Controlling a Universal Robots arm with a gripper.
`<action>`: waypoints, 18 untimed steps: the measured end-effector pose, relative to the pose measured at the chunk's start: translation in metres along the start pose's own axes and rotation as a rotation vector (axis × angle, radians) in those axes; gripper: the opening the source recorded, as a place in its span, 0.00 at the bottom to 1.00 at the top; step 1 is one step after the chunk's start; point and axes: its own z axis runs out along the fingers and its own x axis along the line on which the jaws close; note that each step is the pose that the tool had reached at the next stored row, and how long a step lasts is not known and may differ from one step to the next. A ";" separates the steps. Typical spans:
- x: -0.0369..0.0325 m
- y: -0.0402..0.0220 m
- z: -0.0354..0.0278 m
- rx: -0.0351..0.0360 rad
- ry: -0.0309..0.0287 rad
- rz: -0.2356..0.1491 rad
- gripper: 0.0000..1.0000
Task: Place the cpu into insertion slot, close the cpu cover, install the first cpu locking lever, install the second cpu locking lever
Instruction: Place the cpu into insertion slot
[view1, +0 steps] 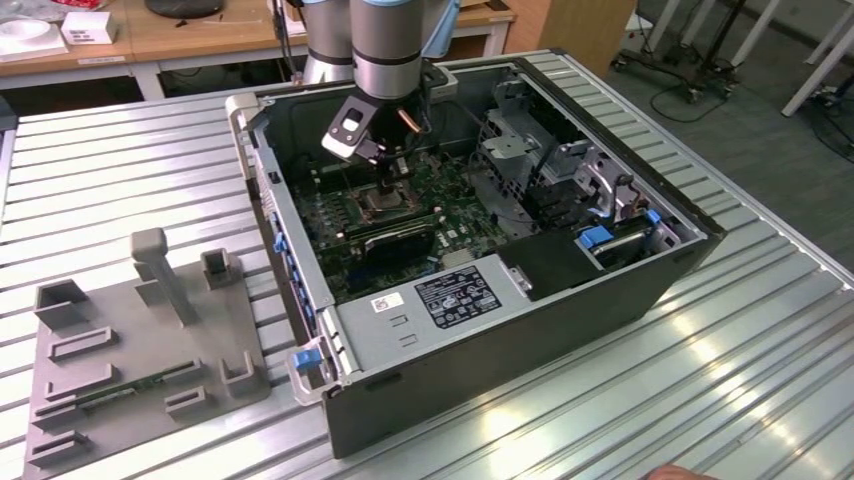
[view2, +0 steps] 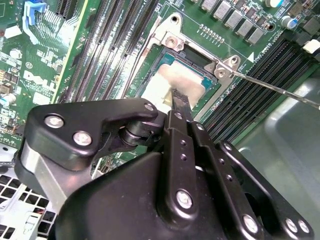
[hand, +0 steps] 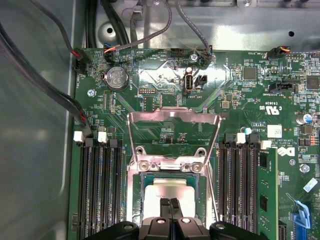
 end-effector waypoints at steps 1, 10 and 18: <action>0.0000 0.0000 0.0000 0.0000 0.0000 0.000 0.11; -0.0002 -0.0004 0.0066 0.0000 0.0000 0.000 0.11; -0.0002 -0.0005 0.0085 0.0003 -0.0001 0.000 0.11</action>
